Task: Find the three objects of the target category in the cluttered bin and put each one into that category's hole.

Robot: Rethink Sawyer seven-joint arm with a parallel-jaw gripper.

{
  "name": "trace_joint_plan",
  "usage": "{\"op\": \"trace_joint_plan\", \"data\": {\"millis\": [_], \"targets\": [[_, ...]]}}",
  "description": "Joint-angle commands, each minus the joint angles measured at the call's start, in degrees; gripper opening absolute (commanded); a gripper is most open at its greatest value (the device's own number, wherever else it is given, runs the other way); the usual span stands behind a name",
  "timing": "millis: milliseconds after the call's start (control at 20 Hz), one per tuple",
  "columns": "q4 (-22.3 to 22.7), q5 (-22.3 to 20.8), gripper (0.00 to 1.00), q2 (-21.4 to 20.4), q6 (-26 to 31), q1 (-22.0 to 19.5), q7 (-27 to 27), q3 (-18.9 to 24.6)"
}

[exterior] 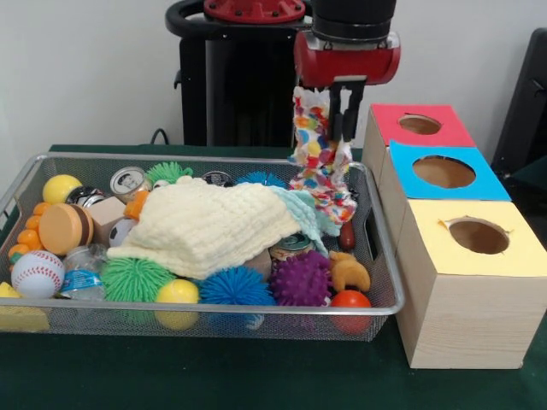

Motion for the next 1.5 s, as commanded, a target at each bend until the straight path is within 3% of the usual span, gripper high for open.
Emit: {"op": "trace_joint_plan", "data": {"millis": [50,350,1050,1500], "targets": [[5.4,5.3,0.0,-1.5,0.1,-2.2,-2.4,7.1],[4.2,8.2,0.0,-1.3,-1.8,-0.2,1.7,7.7],[3.4,9.7,0.0,-2.1,-5.2,3.2,5.2,5.9],[0.1,8.5,0.0,0.7,-8.1,7.2,8.1,2.8]]}}
